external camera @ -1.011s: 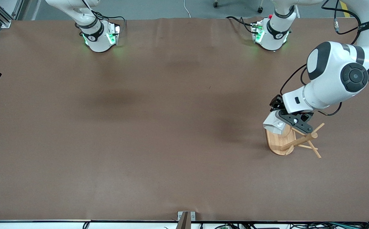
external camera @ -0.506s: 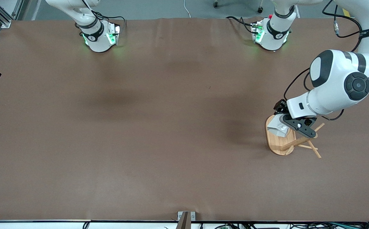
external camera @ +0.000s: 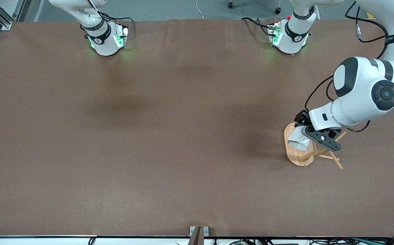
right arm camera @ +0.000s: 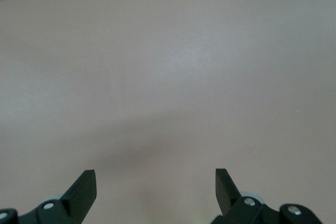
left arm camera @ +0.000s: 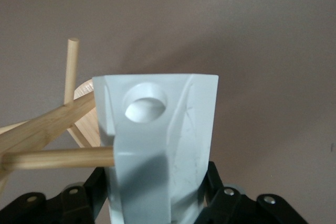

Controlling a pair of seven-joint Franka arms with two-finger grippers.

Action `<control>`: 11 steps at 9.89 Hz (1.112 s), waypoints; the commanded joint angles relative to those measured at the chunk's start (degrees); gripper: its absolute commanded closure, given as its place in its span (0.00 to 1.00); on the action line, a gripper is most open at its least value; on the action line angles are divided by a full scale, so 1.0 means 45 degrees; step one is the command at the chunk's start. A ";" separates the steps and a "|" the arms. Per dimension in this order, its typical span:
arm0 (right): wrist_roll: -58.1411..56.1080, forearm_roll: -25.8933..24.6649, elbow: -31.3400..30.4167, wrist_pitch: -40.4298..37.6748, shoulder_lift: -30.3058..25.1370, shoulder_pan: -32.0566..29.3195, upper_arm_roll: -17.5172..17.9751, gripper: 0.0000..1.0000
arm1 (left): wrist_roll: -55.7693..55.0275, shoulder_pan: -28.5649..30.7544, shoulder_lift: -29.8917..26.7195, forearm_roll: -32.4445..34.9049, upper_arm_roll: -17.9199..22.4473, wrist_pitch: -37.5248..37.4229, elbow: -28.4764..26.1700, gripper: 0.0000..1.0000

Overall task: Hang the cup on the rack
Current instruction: 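Lower the cup's handle hole onto a rack peg with the left gripper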

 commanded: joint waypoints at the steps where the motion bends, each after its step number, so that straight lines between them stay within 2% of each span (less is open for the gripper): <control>1: 0.0142 -0.0190 0.0205 -0.0066 0.0088 -0.0093 0.0087 0.00 | 0.0299 0.0078 0.0458 0.0045 -0.0012 0.0102 0.0162 0.99; 8: 0.0142 -0.0170 0.0186 -0.0124 0.0088 -0.0093 0.0087 0.00 | 0.1041 0.0098 0.0751 0.0025 0.0457 0.0493 0.0162 0.98; 11: 0.0142 -0.0151 0.0147 -0.0144 0.0088 -0.0054 0.0087 0.00 | 0.1060 0.0078 0.0770 0.0025 0.0731 0.0512 0.0162 0.90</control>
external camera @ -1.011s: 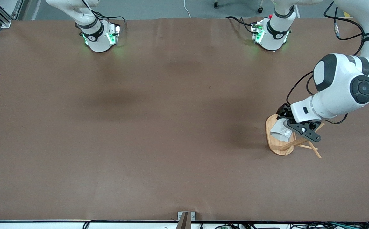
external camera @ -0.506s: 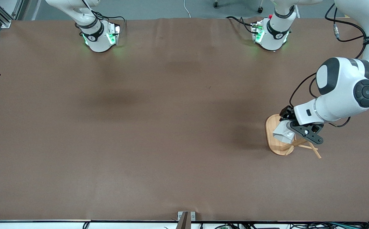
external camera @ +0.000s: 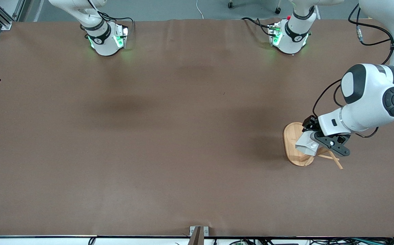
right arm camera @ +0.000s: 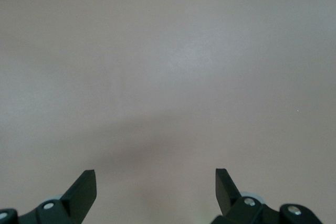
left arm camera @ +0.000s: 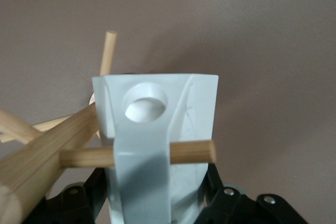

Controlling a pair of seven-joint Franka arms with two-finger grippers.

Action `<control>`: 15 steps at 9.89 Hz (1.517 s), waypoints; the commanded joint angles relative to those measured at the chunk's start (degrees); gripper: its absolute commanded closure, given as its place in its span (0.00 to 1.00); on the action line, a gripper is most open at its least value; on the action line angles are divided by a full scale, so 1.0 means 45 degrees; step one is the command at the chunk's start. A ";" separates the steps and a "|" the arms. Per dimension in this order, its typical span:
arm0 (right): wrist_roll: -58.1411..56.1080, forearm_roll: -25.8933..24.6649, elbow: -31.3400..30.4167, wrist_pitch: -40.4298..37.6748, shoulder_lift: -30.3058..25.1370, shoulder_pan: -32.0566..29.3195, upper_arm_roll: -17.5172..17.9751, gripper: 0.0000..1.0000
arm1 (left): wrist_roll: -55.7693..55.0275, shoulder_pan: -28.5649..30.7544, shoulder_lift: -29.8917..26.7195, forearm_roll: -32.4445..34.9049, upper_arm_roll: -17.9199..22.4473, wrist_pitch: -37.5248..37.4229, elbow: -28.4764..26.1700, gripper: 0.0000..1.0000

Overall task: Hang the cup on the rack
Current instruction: 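Lower the cup's handle hole onto a rack peg with the left gripper, then open the left gripper and release the cup on the rack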

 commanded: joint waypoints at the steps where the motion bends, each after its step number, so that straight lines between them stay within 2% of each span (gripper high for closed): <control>1: 0.0142 -0.0150 0.0147 -0.0122 0.0058 -0.0054 0.0079 0.00 | 0.0238 -0.0002 0.0497 0.0026 0.0115 0.0320 -0.0004 0.72; 2: 0.0142 -0.0150 0.0147 -0.0122 0.0058 -0.0054 0.0079 0.00 | 0.0238 -0.0002 0.0537 0.0045 0.0193 0.0534 -0.0005 0.02; 7: 0.0142 -0.0150 0.0147 -0.0122 0.0058 -0.0054 0.0079 0.00 | -0.0306 -0.0041 0.0130 0.0026 0.0174 0.0517 0.0015 0.00; 11: -0.0092 -0.0189 0.0127 -0.0102 0.0058 -0.0074 0.0079 0.00 | -0.3643 -0.0335 -0.1763 0.0064 0.0232 -0.0300 0.0073 0.00; 13: -0.0577 -0.0286 0.0147 -0.0141 0.0058 -0.0074 0.0060 0.00 | -0.3280 -0.0431 -0.2021 0.0240 0.0951 -0.0400 0.1198 0.00; 15: -0.0932 -0.0482 0.0186 -0.0161 0.0058 -0.0093 0.0040 0.00 | -0.3296 -0.0432 -0.2040 0.0201 0.1033 -0.2752 0.2624 0.00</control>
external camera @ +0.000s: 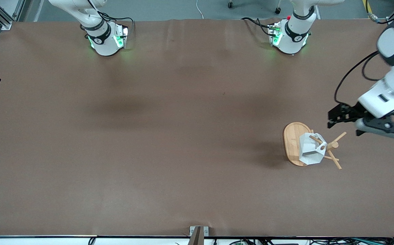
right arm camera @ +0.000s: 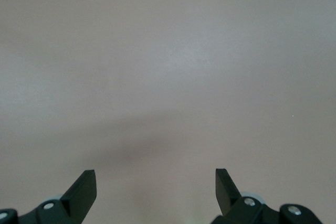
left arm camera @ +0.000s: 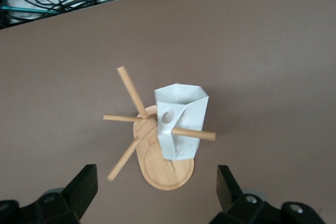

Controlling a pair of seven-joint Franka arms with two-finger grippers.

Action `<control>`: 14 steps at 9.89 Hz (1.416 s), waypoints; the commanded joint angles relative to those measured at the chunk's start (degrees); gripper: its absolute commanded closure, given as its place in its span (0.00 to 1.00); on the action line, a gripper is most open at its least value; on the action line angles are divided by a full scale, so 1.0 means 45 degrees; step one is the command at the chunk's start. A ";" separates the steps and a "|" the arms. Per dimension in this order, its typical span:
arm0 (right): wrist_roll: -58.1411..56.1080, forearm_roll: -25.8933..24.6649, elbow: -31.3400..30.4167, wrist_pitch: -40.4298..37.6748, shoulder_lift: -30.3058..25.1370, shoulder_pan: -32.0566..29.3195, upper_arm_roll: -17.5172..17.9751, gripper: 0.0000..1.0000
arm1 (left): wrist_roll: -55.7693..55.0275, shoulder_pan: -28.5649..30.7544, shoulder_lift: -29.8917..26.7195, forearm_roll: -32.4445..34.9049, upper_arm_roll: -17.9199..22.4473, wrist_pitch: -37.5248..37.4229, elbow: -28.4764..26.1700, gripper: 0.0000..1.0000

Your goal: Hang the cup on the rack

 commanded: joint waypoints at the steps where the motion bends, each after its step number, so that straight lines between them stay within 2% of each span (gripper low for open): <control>1: -0.0240 -0.0269 0.0145 -0.0267 0.0022 -0.0093 0.0045 0.00 | -0.0198 -0.0127 0.0011 0.0217 0.0118 -0.2547 0.1314 0.00; 4: -0.0122 -0.0132 0.0144 -0.0327 0.0042 -0.0093 0.0045 0.00 | -0.3081 -0.0069 -0.1258 0.0372 -0.0581 -0.4993 0.1261 0.00; 6: -0.0122 -0.0093 0.0125 -0.0385 0.0042 -0.0113 0.0025 0.00 | -0.3344 0.0358 -0.2058 0.1345 -0.1595 -0.5119 0.0735 0.00; 7: -0.0122 -0.0093 0.0125 -0.0347 0.0042 -0.0113 0.0025 0.00 | -0.3305 0.0516 -0.2256 0.1408 -0.1813 -0.5119 0.0501 0.00; 9: -0.0122 -0.0054 0.0105 -0.0249 0.0042 -0.0268 0.0025 0.00 | -0.3207 0.0635 -0.2587 0.1272 -0.1738 -0.4945 0.0014 0.00; 11: -0.0122 -0.0054 0.0105 -0.0248 0.0042 -0.0269 0.0025 0.00 | -0.3227 0.0693 -0.3796 0.1272 -0.1718 -0.4203 -0.1372 0.00; 14: -0.0122 -0.0054 0.0105 -0.0268 0.0042 -0.0269 0.0025 0.00 | -0.3031 0.0693 -0.2926 0.1175 -0.1366 -0.4804 -0.0034 0.00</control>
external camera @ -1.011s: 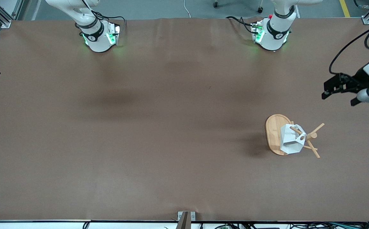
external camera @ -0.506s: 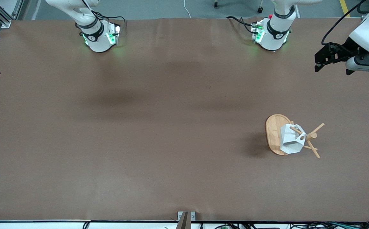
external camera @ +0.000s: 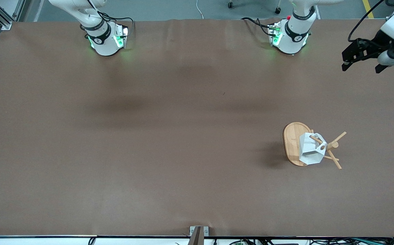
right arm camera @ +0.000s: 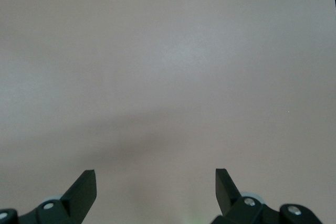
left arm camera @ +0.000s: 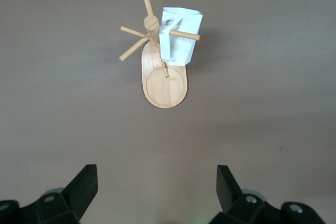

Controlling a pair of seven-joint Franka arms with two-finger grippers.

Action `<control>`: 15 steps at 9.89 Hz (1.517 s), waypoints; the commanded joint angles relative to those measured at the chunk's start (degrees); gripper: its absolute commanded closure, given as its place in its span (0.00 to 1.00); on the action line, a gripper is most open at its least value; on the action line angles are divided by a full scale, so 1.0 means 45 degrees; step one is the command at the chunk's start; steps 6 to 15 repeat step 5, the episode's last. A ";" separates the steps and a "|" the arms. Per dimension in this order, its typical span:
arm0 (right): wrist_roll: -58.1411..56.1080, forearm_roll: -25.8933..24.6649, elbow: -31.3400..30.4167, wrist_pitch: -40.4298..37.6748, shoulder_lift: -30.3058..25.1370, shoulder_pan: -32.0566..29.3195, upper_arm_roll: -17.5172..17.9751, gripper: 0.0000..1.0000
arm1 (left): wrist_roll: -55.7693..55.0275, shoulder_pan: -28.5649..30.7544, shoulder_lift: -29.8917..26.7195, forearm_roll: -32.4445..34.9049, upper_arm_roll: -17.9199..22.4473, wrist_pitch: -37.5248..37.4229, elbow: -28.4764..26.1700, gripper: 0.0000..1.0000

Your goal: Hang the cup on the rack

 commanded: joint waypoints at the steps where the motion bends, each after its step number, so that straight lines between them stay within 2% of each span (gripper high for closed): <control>1: -0.0054 -0.0002 0.0105 -0.0046 0.0036 -0.0192 0.0113 0.00 | 0.0108 0.0046 0.0778 0.0019 -0.0017 -0.0382 0.0552 0.00; 4: -0.0054 -0.0002 0.0105 -0.0065 0.0036 -0.0192 0.0113 0.00 | -0.0145 0.0046 0.1405 -0.0585 0.0002 -0.0403 0.1297 0.00; 15: -0.0054 -0.0002 0.0105 -0.0065 0.0036 -0.0192 0.0113 0.00 | -0.0146 0.0046 0.1386 -0.0606 0.0002 -0.0500 0.1278 0.00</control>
